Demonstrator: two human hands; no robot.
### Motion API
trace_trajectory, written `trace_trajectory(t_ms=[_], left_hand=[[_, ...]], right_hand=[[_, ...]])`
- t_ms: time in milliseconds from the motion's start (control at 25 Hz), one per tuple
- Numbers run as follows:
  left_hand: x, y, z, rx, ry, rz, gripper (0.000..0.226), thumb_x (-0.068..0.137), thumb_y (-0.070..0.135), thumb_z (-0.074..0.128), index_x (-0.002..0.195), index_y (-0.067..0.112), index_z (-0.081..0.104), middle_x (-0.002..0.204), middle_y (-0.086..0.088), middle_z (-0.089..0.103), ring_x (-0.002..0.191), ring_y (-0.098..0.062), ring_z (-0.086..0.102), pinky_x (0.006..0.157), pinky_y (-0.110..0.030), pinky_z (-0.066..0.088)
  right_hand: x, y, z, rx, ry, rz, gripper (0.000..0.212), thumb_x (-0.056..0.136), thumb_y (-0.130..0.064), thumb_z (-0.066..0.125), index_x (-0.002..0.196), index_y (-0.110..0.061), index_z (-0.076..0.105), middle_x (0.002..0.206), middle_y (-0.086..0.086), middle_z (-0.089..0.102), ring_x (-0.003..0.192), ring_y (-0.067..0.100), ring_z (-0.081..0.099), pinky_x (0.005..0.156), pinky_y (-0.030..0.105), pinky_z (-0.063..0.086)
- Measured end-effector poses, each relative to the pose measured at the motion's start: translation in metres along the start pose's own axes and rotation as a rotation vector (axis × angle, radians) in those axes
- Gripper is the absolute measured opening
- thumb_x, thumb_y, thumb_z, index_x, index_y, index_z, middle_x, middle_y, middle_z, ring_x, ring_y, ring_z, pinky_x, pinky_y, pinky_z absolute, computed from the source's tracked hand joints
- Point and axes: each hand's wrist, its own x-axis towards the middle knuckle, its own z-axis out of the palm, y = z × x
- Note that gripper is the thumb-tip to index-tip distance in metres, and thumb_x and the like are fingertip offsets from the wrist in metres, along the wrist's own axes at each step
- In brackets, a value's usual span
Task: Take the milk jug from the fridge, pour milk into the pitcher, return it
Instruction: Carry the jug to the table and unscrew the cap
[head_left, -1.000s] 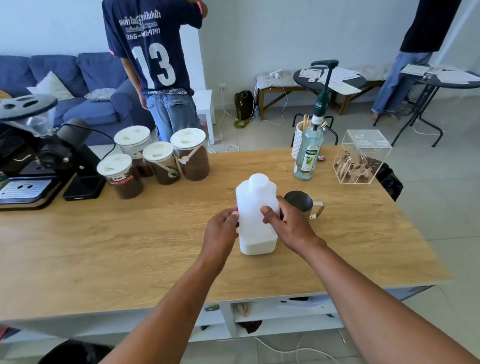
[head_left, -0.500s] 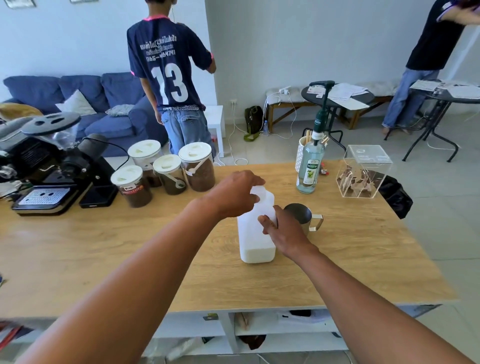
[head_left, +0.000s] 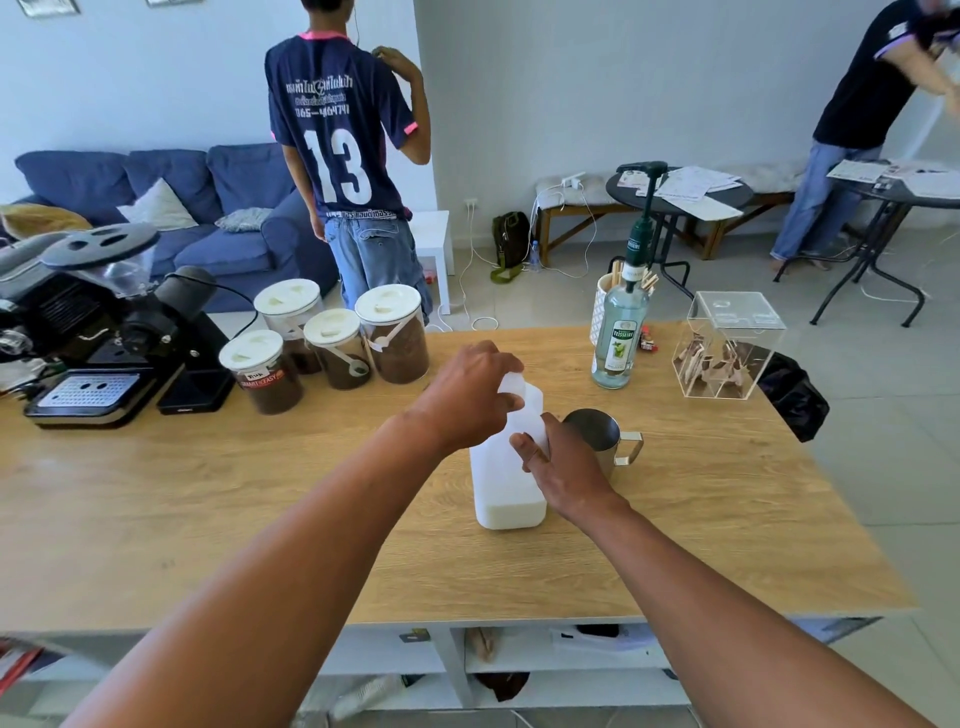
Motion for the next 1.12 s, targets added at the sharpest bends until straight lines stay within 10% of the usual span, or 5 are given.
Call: trace_trajectory(t_ms=[560,880,1120], left_hand=[[-0.008,0.010,0.011,-0.022,0.140,-0.199,0.063,0.085,0.060,0.071,0.127,0.013,0.066,0.119,-0.003,0.062,0.110,-0.022,0.060,0.082,-0.034,0.050],[-0.015,0.007,0.002,-0.120,0.039,-0.048,0.055,0.089,0.003,0.057,0.143,0.017,0.058,0.146,-0.001,0.058,0.138,-0.021,0.047,0.109,-0.029,0.035],[-0.009,-0.003,0.003,-0.120,0.076,-0.118,0.049,0.088,0.039,0.073,0.131,0.017,0.064,0.121,-0.002,0.065,0.112,-0.022,0.060,0.094,-0.034,0.049]], right_hand=[[-0.010,-0.004,0.001,0.032,0.035,-0.026,0.071,0.091,-0.075,0.043,0.126,-0.014,0.057,0.096,0.006,0.074,0.096,0.023,0.070,0.087,0.044,0.056],[-0.009,-0.006,-0.001,0.027,0.022,-0.018,0.057,0.099,-0.063,0.048,0.130,-0.016,0.056,0.097,0.006,0.074,0.096,0.023,0.071,0.087,0.043,0.056],[-0.011,-0.010,-0.002,0.033,0.014,-0.017,0.055,0.100,-0.060,0.048,0.132,-0.014,0.054,0.098,0.008,0.074,0.096,0.024,0.071,0.088,0.044,0.056]])
